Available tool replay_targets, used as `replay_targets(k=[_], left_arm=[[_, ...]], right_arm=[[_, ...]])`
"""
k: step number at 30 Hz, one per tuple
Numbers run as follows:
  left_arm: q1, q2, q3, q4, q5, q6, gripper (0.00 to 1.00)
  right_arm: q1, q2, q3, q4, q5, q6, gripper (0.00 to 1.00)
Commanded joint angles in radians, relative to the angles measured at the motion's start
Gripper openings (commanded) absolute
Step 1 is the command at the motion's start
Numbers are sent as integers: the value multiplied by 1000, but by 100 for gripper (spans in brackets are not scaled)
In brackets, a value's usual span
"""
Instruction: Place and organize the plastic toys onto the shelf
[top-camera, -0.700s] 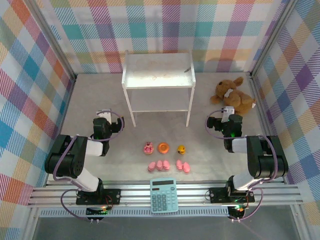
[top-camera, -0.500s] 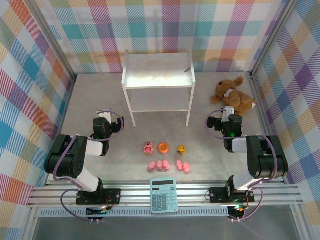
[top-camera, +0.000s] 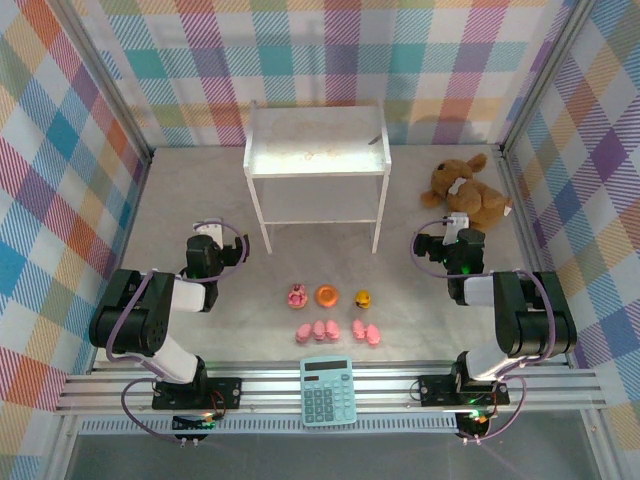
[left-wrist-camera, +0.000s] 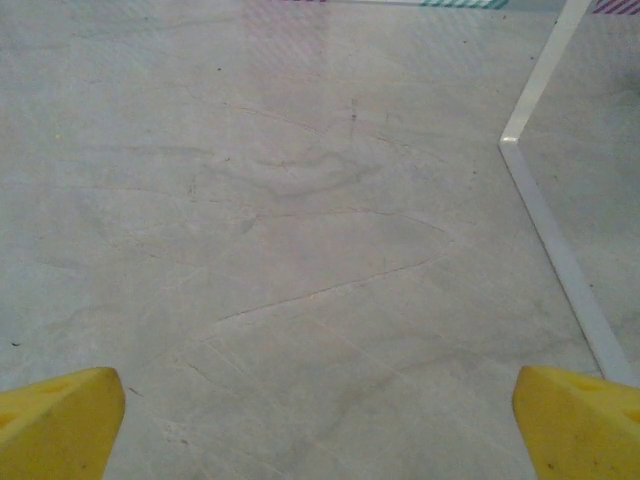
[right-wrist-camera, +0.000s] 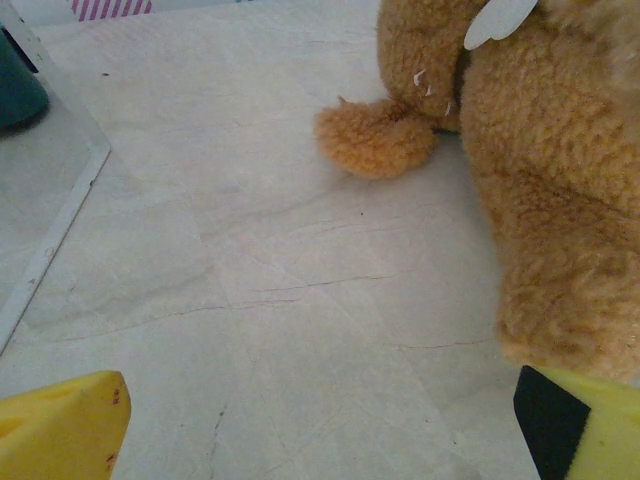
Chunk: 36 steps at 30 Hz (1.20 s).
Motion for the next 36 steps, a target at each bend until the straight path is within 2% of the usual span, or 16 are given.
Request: replay_targets(k=[1,4,6,8,9,12,16,21,24,27,31,36], left_arm=[[20,5,23,3,52,4,89],[20,-5,27,-13,67,10,76],[19,-58,60,-116,55,8,67],[16,-132,104,-254,13,-5,60],[13,-162,116,-301,-7,-13,58],[0,-270,126,-427,-45,-71,56],[-48,-425,112,-577,-107,-163,53],[-80,-576,122,-783,-142,-247,52],[-91,-628,135,-879,-148,-263,52],[-106,-652,158,-947,-142,-265,52],[-125,-660,185,-985,-144,-277,52],[-140,-662,223,-1026,-142,-285,52]], right_arm=[[1,0,15,41,4,-18,99],[1,-2,14,43,3,-20,98],[3,-47,76,-94,-12,-30,88],[6,-94,206,-401,-24,-10,79],[11,-109,237,-479,-33,4,76],[62,-179,252,-608,7,35,76],[170,-286,273,-829,65,57,74],[376,-439,289,-1120,268,220,73],[537,-531,317,-1314,399,385,72],[697,-561,367,-1472,466,595,67],[899,-447,463,-1599,518,830,67],[1062,-209,621,-1726,581,990,67]])
